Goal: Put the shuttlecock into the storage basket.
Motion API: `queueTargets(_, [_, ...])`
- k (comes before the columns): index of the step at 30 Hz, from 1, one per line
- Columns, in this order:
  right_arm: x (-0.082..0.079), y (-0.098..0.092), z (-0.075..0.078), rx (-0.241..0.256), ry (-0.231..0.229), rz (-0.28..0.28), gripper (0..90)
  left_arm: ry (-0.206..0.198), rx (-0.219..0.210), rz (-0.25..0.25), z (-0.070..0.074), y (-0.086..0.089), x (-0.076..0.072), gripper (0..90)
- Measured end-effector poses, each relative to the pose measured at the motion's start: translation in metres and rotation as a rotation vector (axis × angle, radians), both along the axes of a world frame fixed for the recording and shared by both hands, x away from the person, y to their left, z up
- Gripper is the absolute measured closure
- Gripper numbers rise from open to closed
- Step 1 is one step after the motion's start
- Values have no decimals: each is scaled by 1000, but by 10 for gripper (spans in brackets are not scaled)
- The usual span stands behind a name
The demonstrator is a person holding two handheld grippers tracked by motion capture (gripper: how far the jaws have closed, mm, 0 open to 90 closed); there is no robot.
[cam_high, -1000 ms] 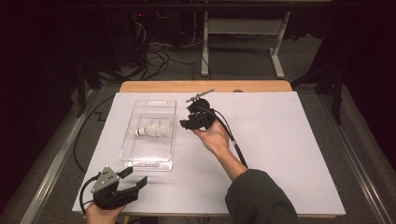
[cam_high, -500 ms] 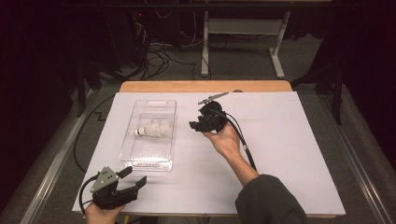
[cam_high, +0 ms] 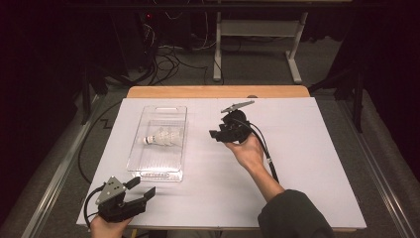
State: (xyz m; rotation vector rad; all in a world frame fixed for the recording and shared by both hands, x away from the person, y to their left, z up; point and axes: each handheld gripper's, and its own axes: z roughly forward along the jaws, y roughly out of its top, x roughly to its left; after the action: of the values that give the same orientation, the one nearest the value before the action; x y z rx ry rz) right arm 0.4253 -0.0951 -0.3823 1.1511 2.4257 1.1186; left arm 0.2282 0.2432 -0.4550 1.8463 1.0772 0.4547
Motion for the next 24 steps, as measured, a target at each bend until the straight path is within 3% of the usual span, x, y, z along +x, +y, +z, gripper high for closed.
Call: queueTargets(24, [-18,-47,-2,15,-36,-61,526,11,-5,15,-1,2,2,334])
